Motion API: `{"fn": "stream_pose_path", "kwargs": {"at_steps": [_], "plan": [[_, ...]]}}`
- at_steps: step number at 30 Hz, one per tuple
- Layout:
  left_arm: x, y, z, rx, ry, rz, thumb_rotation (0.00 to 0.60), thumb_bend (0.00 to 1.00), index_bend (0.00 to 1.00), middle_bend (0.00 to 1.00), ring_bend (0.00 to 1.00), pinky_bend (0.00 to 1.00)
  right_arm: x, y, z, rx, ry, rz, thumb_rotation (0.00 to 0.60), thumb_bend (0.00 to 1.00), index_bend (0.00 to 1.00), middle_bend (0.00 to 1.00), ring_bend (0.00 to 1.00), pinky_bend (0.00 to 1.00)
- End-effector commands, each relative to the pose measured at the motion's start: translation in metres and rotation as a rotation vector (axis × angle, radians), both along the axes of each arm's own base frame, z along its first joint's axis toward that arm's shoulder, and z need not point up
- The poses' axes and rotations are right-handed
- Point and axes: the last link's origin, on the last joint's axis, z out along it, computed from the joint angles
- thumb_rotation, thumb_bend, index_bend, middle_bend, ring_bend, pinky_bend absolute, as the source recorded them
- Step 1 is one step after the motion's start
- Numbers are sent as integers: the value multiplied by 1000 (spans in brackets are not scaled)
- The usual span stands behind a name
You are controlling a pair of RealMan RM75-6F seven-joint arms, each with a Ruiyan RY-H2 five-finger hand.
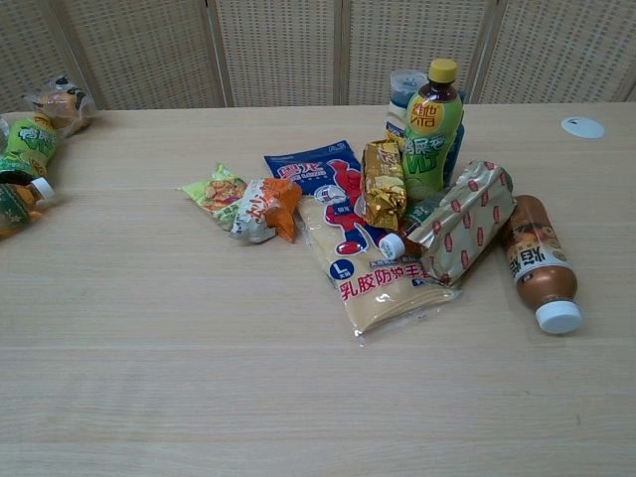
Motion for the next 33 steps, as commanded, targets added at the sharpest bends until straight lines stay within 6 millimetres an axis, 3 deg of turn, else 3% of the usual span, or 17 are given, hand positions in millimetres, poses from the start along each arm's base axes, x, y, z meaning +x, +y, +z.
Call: {"fn": "stream_pose_path", "kwargs": {"at_steps": [1,11,14,21,27,33], "plan": [[0,-1,-3,-11,15,1,600,0,0,0,0,0,0,0,0,1,-1,3,600,0,0,0,0,0],[-2,5,-29,-116,100,-28,600,0,0,0,0,0,2,2,6,-16,-26,6,600,0,0,0,0,0],[-2,21,-44,-170,149,-54,600,0,0,0,0,0,0,1,10,-25,-35,1,600,0,0,0,0,0],[33,86,-73,-181,378,-235,600,0,0,0,0,0,2,1,11,-24,-47,11,600,0,0,0,0,0],[52,135,-108,-250,465,-193,600,0,0,0,0,0,1,0,12,-27,-57,5,600,0,0,0,0,0],[72,164,-153,-318,528,-146,600,0,0,0,0,0,-1,-1,15,-31,-64,-2,600,0,0,0,0,0]]}}
